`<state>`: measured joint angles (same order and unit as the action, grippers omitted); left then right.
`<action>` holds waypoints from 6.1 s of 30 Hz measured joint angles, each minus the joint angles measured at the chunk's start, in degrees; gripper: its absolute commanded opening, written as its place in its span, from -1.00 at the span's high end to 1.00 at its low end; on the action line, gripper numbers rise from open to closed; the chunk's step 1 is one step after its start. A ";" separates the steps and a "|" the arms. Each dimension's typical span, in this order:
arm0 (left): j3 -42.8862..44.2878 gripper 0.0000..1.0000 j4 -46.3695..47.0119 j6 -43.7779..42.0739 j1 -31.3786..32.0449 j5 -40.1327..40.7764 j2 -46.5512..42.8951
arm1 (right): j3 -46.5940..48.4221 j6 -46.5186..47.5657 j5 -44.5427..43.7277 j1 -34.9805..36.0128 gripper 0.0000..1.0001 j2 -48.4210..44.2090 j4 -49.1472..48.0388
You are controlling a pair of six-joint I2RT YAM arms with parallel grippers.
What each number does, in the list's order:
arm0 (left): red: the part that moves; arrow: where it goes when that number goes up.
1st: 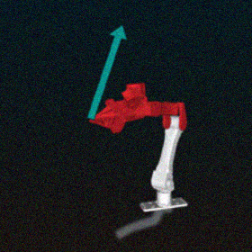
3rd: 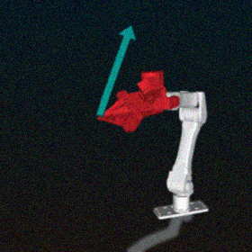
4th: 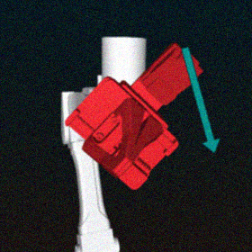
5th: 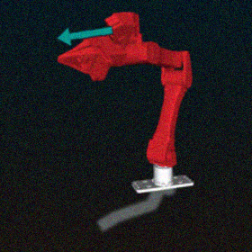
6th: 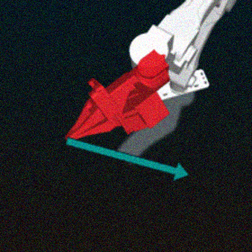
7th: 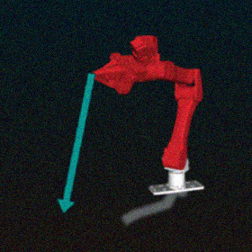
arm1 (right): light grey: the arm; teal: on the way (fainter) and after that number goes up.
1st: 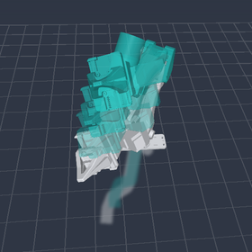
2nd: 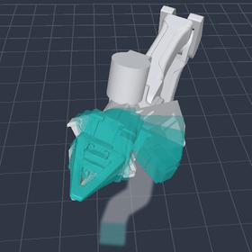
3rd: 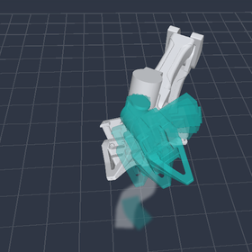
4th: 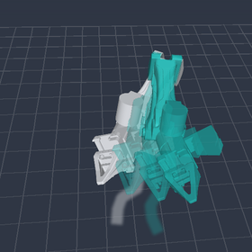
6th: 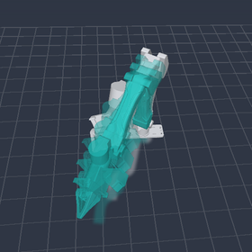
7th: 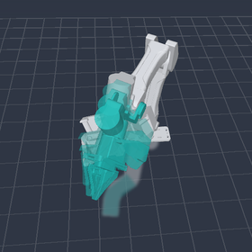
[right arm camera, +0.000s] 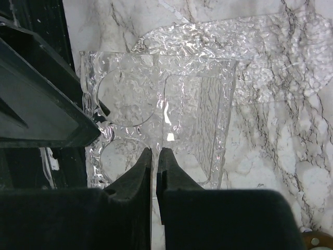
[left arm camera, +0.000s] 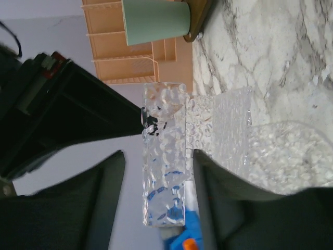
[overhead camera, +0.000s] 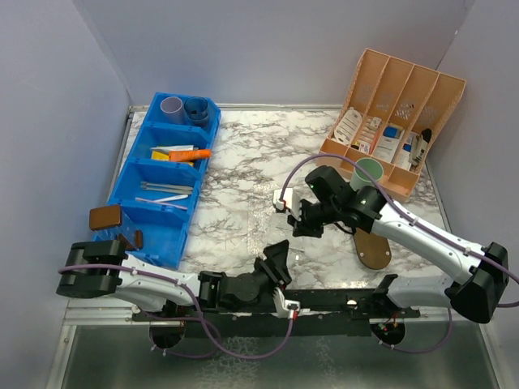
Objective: Prepare toiletry sets of a toothbrush and toothpaste on the tray
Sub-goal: Place the toothpaste holder on the tray, then adjust the toothpaste holder on the tray.
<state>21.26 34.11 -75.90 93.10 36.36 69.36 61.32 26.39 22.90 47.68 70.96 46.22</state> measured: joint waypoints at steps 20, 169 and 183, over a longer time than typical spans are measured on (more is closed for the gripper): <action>5.66 -0.88 -7.21 27.87 -18.49 -10.36 -30.82 | 8.09 -26.91 -26.43 -4.61 0.98 5.01 0.61; 53.27 0.24 -0.87 150.99 -39.43 -59.74 54.14 | -10.82 -28.00 -48.65 -21.73 -0.61 -52.76 -16.74; 50.05 -0.15 1.86 154.38 -36.13 -54.84 53.11 | -10.82 -28.00 -48.61 -21.11 -0.61 -53.09 -16.79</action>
<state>71.31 35.97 78.48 56.97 -18.48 122.48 50.50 -1.61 -25.71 26.57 17.87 29.43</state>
